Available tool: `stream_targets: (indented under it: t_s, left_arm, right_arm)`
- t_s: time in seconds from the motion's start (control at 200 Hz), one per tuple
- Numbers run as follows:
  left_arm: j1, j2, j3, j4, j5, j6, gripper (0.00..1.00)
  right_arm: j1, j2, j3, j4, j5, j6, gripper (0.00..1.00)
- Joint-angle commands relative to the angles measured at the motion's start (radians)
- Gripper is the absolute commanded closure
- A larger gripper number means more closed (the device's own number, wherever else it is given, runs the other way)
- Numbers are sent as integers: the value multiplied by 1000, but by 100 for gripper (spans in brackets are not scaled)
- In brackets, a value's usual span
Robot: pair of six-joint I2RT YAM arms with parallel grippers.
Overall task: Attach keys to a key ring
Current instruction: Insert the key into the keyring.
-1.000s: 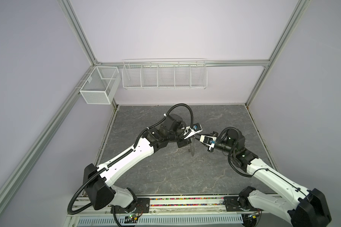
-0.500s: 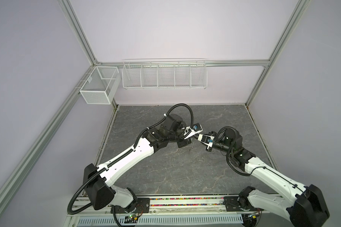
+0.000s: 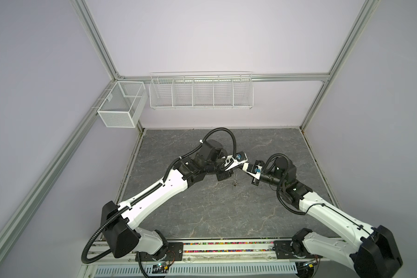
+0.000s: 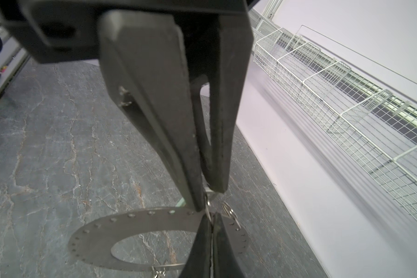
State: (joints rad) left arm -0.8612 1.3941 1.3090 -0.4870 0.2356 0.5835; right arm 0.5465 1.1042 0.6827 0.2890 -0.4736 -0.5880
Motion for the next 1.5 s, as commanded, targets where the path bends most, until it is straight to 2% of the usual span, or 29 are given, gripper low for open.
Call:
stream_targets:
  t_s: [0.0, 0.135, 0.24, 0.555, 0.68, 0.785, 0.85, 0.94, 1.129, 1.494]
  left_arm:
    - [40, -63, -73, 93, 51, -8, 72]
    - [87, -122, -198, 232, 158, -44, 66]
    - [98, -158, -296, 348, 189, -72, 62]
    - [99, -142, -373, 483, 217, -148, 57]
    - [99, -118, -358, 485, 182, -161, 59]
    - [99, -104, -352, 499, 144, -178, 65]
    - [99, -94, -344, 499, 130, -183, 71]
    - [100, -81, -330, 483, 115, -181, 85]
    - [98, -66, -314, 479, 63, -180, 100]
    - [53, -30, -300, 498, -54, -139, 100]
  right_arm:
    - [-16, 14, 26, 38, -83, 65, 93]
    - [-27, 26, 32, 61, -110, 99, 93]
    - [-33, 34, 44, 61, -131, 112, 93]
    - [-35, 43, 66, 65, -144, 137, 93]
    - [-34, 48, 72, 63, -135, 148, 93]
    - [-35, 55, 73, 73, -129, 168, 93]
    - [-35, 61, 74, 86, -120, 193, 93]
    - [-34, 75, 85, 91, -109, 229, 93]
    - [-35, 89, 98, 127, -79, 308, 93]
    - [-36, 117, 98, 237, 9, 495, 93]
